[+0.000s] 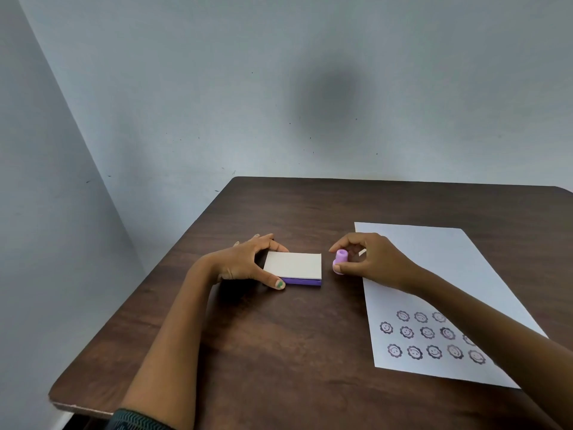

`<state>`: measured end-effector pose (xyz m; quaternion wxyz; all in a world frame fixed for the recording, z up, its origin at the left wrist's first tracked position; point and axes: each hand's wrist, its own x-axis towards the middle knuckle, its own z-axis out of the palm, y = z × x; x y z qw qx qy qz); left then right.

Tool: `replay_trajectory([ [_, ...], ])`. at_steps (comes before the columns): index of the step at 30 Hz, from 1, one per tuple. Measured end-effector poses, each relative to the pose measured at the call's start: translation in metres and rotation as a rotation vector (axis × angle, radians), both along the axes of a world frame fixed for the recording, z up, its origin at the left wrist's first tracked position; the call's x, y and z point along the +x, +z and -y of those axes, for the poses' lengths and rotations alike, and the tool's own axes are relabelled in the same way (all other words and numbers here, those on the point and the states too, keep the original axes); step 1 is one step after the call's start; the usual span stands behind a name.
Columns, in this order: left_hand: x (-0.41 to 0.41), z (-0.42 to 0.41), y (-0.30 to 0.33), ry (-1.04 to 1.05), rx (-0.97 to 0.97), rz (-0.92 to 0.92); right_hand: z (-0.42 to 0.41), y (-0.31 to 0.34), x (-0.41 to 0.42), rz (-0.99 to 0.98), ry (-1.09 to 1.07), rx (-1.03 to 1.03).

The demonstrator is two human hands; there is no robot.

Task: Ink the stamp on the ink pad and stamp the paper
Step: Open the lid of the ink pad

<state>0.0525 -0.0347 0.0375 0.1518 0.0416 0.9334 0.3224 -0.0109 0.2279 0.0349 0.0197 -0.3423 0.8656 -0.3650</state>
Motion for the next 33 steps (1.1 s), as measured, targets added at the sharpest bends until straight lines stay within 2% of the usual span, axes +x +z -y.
replay_trajectory([
  [14, -0.003, -0.002, -0.001, 0.01, -0.048, -0.004, 0.023, -0.001, 0.004, 0.016, 0.136, 0.108],
  [22, -0.005, 0.0, -0.006, 0.016, -0.035, -0.017, 0.025, 0.005, -0.002, 0.087, 0.146, 0.123],
  [26, -0.005, 0.0, -0.007, 0.048, -0.008, -0.034, 0.024, 0.011, -0.002, 0.206, 0.157, 0.097],
  [33, -0.005, -0.001, -0.007, 0.115, 0.017, 0.022, 0.028, 0.017, -0.003, 0.143, 0.147, 0.113],
])
